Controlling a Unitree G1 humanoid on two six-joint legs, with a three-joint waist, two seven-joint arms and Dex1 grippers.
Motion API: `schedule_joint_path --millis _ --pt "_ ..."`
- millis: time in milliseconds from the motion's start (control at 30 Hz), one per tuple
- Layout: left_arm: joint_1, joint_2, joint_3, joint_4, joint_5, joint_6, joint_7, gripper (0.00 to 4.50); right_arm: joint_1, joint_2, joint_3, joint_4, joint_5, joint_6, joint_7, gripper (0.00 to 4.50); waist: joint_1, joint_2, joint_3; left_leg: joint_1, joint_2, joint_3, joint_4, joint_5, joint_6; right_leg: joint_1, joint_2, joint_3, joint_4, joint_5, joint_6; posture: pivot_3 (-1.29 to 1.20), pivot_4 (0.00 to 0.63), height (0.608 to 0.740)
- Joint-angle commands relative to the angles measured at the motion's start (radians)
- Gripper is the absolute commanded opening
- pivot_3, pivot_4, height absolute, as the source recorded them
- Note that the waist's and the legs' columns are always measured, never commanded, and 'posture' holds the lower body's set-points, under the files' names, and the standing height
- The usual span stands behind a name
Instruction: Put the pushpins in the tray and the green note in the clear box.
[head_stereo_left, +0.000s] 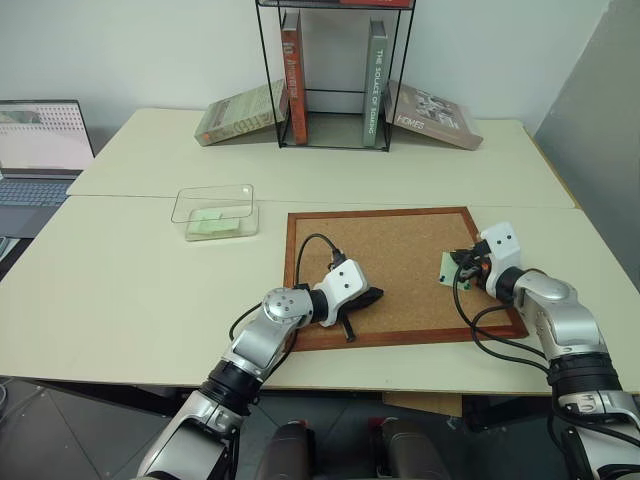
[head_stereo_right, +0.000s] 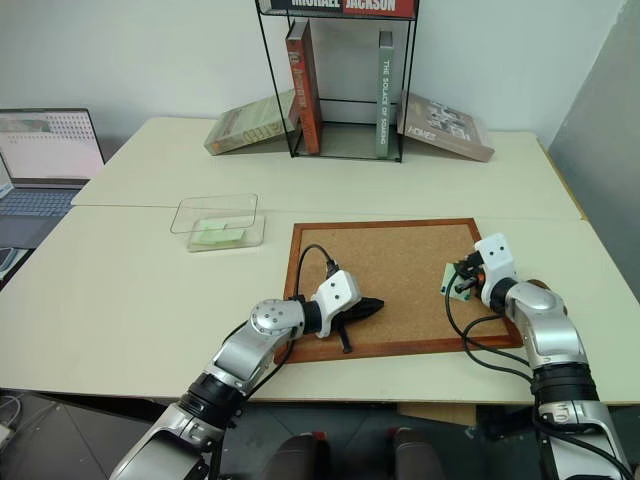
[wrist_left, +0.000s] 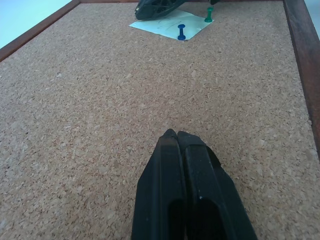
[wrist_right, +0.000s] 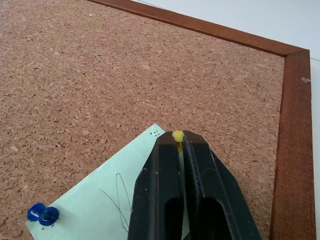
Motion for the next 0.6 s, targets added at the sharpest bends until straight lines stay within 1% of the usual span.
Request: schedule_joint_path --millis 33,433,533,600 --pt "0.029 0.010 -0.036 0.024 0.046 0.048 -0.005 0.00 -0.024 -0.011 -0.031 -0.035 -0.003 -0.028 -0.013 0.02 0.000 0.000 0.000 0.000 0.000 0.000 0.000 0.000 0.000 0.000 0.000 0.000 0.000 0.000 0.000 0.00 0.150 0.740" --pt "0.033 0.019 -0.050 0.020 0.066 0.066 -0.018 0.00 0.040 0.014 -0.072 -0.239 0.052 0.043 -0.044 0.02 0.000 0.000 0.000 0.000 0.001 -0.001 0.000 0.000 0.000 0.000 0.000 -0.001 0.000 0.000 0.000 0.00 0.150 0.740" --pt "0.029 0.017 -0.050 0.022 0.068 0.065 -0.022 0.00 0.053 0.012 -0.085 -0.278 0.059 0.063 -0.055 0.02 0.000 0.000 0.000 0.000 0.001 -0.001 0.000 0.000 0.000 0.000 0.000 -0.001 0.000 0.000 0.000 0.00 0.150 0.740" --pt "0.027 0.016 -0.054 0.022 0.072 0.060 -0.024 0.00 0.065 -0.005 -0.116 -0.309 0.068 0.082 -0.065 0.02 0.000 0.000 0.000 0.000 0.001 -0.001 -0.001 0.000 0.000 0.000 0.000 -0.001 -0.001 0.000 0.000 0.00 0.150 0.740"
